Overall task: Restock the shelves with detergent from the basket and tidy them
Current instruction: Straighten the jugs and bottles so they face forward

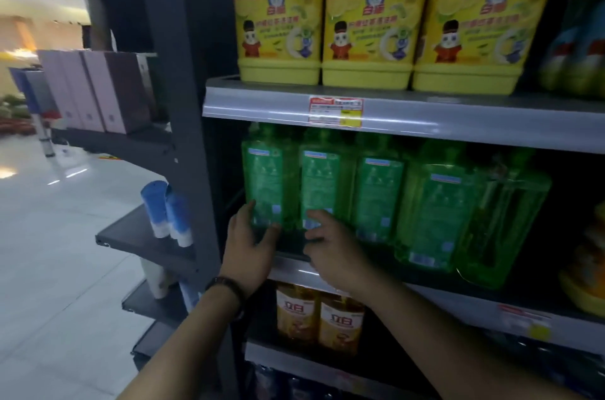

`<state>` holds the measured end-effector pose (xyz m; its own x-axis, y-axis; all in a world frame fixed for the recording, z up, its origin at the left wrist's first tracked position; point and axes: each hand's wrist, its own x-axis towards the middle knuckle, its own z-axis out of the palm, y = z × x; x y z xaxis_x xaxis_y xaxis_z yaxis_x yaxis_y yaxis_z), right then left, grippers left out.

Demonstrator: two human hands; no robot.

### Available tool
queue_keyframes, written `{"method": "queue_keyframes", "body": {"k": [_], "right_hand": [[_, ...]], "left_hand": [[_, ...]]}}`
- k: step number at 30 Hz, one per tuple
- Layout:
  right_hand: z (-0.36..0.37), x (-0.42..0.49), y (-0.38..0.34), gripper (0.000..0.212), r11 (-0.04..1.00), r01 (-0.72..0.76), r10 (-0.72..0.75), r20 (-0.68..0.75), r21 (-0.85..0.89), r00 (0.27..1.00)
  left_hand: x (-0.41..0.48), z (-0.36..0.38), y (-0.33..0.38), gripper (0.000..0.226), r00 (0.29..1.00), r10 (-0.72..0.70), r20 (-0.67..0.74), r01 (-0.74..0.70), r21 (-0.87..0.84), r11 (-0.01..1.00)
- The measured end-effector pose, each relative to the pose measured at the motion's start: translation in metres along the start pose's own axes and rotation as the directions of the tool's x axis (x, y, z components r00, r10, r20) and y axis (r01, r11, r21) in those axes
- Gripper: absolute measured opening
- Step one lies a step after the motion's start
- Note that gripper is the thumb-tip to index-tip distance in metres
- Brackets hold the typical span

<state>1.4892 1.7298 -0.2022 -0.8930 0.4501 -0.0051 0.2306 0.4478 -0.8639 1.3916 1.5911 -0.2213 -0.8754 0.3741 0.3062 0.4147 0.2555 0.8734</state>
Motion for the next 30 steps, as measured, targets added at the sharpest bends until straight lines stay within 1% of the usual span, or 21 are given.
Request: {"method": "queue_keyframes", "body": {"k": [3, 4, 6, 7, 9, 14, 16, 19, 22, 26, 28, 30], "right_hand": [[0.013, 0.030, -0.007, 0.079, 1.000, -0.019, 0.020, -0.043, 0.016, 0.999], [0.016, 0.035, -0.008, 0.080, 1.000, -0.017, 0.018, -0.050, 0.023, 0.999], [0.021, 0.041, -0.010, 0.082, 0.999, -0.017, 0.019, -0.030, 0.043, 0.999], [0.024, 0.042, -0.010, 0.083, 0.998, -0.016, 0.017, -0.019, 0.057, 1.000], [0.027, 0.044, -0.009, 0.084, 0.997, -0.005, 0.006, -0.013, 0.078, 1.000], [0.033, 0.043, -0.010, 0.089, 0.987, 0.006, -0.005, -0.007, 0.159, 1.000], [0.034, 0.041, -0.013, 0.095, 0.983, 0.015, -0.013, -0.011, 0.182, 1.000], [0.036, 0.041, -0.014, 0.099, 0.976, 0.030, -0.025, -0.025, 0.216, 0.999], [0.037, 0.040, -0.015, 0.093, 0.976, 0.054, -0.047, -0.039, 0.210, 0.998], [0.034, 0.039, -0.014, 0.072, 0.964, 0.088, -0.071, -0.077, 0.252, 0.994], [0.033, 0.037, -0.010, 0.071, 0.975, 0.107, -0.083, -0.128, 0.193, 0.988], [0.034, 0.035, -0.005, 0.073, 0.984, 0.108, -0.089, -0.131, 0.143, 0.987]], "left_hand": [[0.036, 0.002, -0.012, 0.048, 0.999, -0.022, -0.048, 0.015, -0.127, 0.992], [0.045, 0.002, -0.011, 0.051, 0.997, -0.058, -0.045, 0.048, -0.197, 0.979], [0.058, 0.002, -0.011, 0.069, 0.994, -0.110, -0.017, 0.101, -0.287, 0.953], [0.061, 0.003, -0.009, 0.066, 0.994, -0.109, -0.002, 0.104, -0.296, 0.949], [0.068, 0.006, -0.012, 0.060, 0.997, -0.081, 0.017, 0.083, -0.278, 0.957], [0.065, 0.010, -0.014, 0.078, 1.000, -0.003, -0.002, 0.003, -0.232, 0.973], [0.059, 0.008, -0.015, 0.077, 1.000, 0.028, 0.000, -0.027, -0.235, 0.972], [0.053, 0.008, -0.017, 0.070, 1.000, 0.023, -0.007, -0.023, -0.219, 0.975], [0.028, 0.009, -0.003, 0.083, 0.999, -0.006, -0.033, 0.001, -0.151, 0.989], [0.006, 0.009, 0.006, 0.061, 0.999, -0.009, -0.052, -0.003, -0.216, 0.976], [0.010, 0.003, 0.005, 0.051, 0.997, -0.049, -0.057, 0.033, -0.257, 0.966], [0.019, -0.002, 0.004, 0.038, 0.992, -0.107, -0.062, 0.080, -0.335, 0.939]]}}
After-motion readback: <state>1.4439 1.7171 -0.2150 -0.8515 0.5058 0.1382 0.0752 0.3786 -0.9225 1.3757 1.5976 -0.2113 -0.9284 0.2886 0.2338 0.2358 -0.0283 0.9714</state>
